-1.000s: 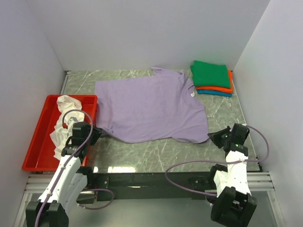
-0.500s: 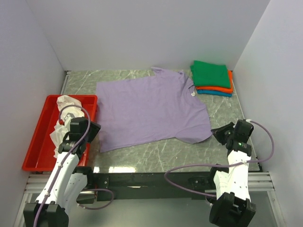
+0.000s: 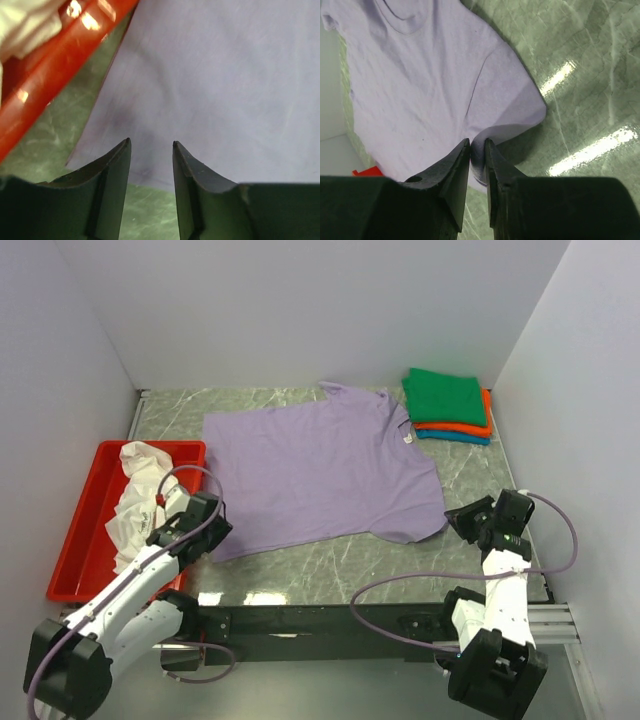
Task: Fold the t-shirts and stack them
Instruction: Fold the tshirt
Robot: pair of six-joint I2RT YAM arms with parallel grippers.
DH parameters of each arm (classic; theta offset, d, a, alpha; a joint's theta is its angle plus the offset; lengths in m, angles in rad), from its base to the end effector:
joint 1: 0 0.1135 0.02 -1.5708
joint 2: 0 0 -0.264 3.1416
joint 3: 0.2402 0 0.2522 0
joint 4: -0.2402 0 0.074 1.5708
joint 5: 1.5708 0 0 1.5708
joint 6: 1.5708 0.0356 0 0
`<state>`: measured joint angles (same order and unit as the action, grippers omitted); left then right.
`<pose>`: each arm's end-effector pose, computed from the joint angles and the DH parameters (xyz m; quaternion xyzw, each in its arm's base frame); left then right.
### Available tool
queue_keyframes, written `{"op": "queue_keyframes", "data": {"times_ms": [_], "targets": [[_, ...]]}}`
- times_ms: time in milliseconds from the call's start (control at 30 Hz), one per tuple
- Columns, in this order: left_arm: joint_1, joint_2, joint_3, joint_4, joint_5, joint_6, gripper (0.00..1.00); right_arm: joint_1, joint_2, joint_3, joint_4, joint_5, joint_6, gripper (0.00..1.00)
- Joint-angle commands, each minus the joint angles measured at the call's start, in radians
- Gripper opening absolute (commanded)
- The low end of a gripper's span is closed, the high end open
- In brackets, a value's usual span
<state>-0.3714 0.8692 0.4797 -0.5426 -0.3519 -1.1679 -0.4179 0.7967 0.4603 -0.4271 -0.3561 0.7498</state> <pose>0.1564 -0.0477 0.1914 -0.4132 0.8403 -0.0957 0.3376 0.1550 -0.0552 0.2038 0.4409 0.7935 0.2245 0.3544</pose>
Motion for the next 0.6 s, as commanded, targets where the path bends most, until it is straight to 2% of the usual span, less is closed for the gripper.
{"op": "queue_keyframes", "data": {"times_ms": [0,300,400,567], "targets": [[-0.078,0.019,0.033,-0.071,-0.104,-0.116,0.44,-0.005,0.018,0.015,0.054,0.003,-0.012,0.27],[-0.225,0.03,0.013,-0.273,-0.2,-0.366,0.41,-0.007,0.024,-0.008,0.065,0.002,-0.029,0.26],[-0.23,0.047,0.004,-0.272,-0.208,-0.406,0.43,-0.007,0.038,-0.002,0.07,-0.007,-0.033,0.26],[-0.228,0.091,0.031,-0.206,-0.249,-0.372,0.46,-0.007,0.064,0.011,0.083,-0.029,-0.036,0.26]]}}
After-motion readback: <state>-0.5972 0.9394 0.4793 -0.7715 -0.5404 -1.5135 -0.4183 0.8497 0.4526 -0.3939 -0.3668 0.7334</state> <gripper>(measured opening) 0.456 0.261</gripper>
